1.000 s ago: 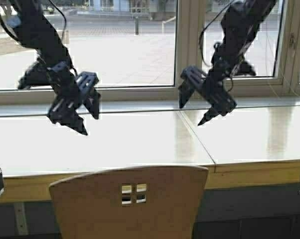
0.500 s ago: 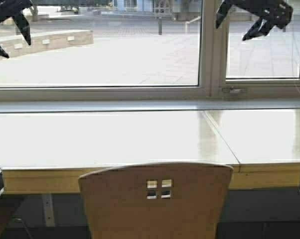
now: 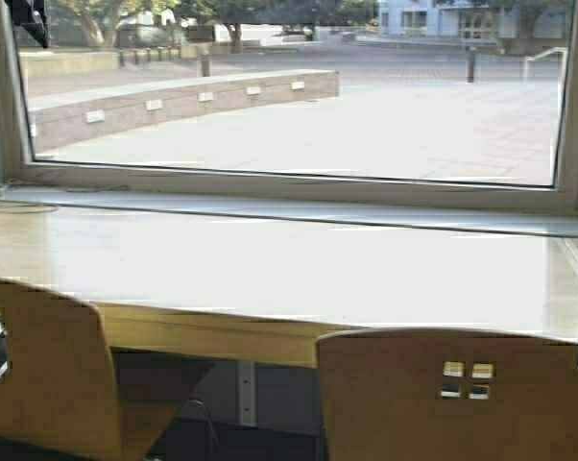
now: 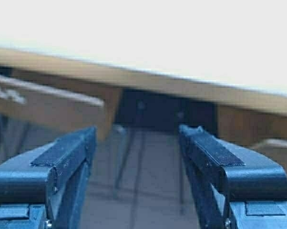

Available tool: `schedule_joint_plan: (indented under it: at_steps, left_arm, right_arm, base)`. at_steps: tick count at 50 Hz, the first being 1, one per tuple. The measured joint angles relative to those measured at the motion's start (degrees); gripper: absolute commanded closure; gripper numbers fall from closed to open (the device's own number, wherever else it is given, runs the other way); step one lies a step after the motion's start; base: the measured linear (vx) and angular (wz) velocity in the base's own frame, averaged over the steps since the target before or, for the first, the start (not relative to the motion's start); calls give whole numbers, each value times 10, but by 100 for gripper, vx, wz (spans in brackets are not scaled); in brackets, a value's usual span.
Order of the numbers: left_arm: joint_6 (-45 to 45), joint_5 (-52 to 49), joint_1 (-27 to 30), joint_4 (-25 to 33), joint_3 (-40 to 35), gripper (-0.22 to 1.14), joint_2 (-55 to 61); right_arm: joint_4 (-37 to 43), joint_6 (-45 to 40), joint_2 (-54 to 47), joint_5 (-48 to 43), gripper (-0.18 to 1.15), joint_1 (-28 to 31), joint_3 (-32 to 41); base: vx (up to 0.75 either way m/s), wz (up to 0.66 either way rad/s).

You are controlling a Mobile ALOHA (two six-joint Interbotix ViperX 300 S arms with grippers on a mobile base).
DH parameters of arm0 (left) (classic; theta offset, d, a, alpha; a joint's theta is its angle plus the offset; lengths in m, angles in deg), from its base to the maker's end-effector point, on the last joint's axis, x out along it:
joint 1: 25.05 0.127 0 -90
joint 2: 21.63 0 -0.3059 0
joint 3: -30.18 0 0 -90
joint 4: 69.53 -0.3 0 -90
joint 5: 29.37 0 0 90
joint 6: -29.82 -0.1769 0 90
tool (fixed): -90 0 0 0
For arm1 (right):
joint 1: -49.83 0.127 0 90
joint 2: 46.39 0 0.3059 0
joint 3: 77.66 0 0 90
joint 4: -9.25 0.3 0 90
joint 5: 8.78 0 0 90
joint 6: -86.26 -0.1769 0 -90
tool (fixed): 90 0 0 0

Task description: Push the chairs under the table

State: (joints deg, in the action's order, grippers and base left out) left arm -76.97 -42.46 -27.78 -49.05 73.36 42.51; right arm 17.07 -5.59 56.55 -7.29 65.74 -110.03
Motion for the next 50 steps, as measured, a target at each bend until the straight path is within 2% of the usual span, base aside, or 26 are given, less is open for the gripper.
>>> schedule_joint_plan:
  at_steps: [14, 50]
  left_arm:
    - [5, 25, 2, -2, 10, 4, -15]
    - [32, 33, -1, 4, 12, 4, -22]
  right_arm:
    - [-4, 2, -10, -1, 0, 4, -1]
    - [-8, 0, -42, -3, 0, -1, 21]
  base:
    - [-18, 40]
    - [-31, 18]
